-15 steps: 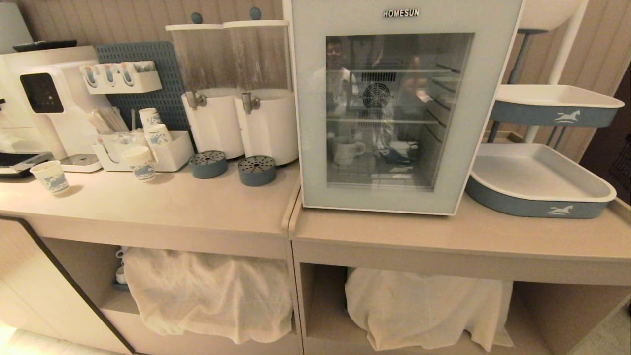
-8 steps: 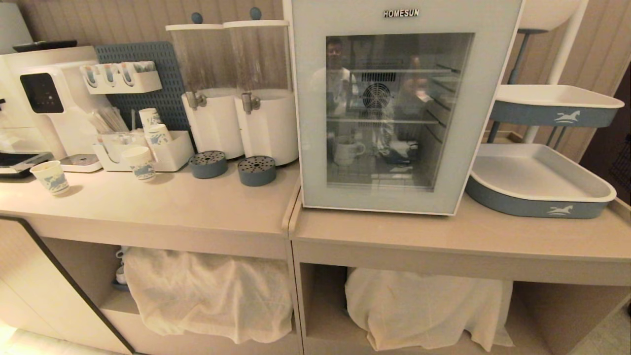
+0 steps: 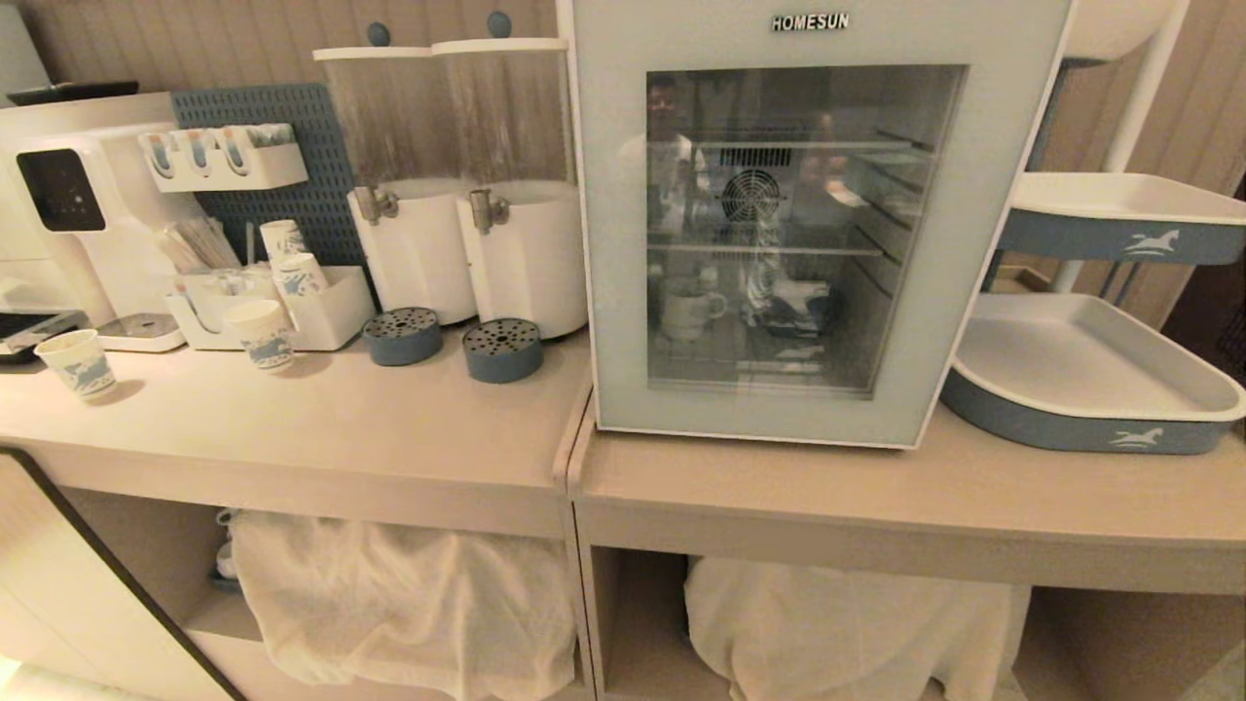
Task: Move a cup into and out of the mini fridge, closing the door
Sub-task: Open the freezer door
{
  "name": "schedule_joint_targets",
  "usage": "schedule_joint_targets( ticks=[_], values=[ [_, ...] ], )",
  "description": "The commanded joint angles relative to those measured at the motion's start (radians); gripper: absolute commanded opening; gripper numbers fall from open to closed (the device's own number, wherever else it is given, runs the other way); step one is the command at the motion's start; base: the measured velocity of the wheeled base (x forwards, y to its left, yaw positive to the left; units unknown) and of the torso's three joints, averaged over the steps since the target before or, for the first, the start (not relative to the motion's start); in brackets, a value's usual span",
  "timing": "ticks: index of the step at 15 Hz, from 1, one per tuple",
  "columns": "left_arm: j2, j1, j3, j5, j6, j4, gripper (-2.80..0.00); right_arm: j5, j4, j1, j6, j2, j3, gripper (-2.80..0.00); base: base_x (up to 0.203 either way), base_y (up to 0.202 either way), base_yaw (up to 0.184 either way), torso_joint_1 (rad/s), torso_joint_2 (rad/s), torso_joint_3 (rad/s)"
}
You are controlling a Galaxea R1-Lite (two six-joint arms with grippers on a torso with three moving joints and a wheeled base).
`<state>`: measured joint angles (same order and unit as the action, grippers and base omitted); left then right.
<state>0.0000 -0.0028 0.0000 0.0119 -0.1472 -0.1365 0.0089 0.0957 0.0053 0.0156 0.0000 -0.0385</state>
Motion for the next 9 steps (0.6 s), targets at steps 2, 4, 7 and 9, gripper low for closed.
schedule_joint_targets(
  ticks=[2,4,7,9],
  values=[
    [-0.005,0.0,0.04,0.0,-0.002,-0.002,-2.8,0.0,0.001,0.001,0.0,0.002,0.0,-2.8,0.191,0.0,0.002,0.004,0.01,0.004],
    [-0.005,0.0,0.04,0.0,-0.008,-0.002,-2.8,0.0,0.001,0.0,0.0,0.003,0.0,-2.8,0.173,0.0,0.001,0.002,0.01,0.0],
    [-0.005,0.0,0.04,0.0,-0.006,-0.002,-2.8,0.0,0.001,0.001,0.0,0.002,0.0,-2.8,0.027,0.0,0.001,0.002,0.01,-0.001],
    [-0.005,0.0,0.04,0.0,-0.008,-0.002,-2.8,0.0,0.001,0.001,0.0,0.002,0.0,-2.8,0.0,0.0,0.0,0.0,0.0,0.0]
  ],
)
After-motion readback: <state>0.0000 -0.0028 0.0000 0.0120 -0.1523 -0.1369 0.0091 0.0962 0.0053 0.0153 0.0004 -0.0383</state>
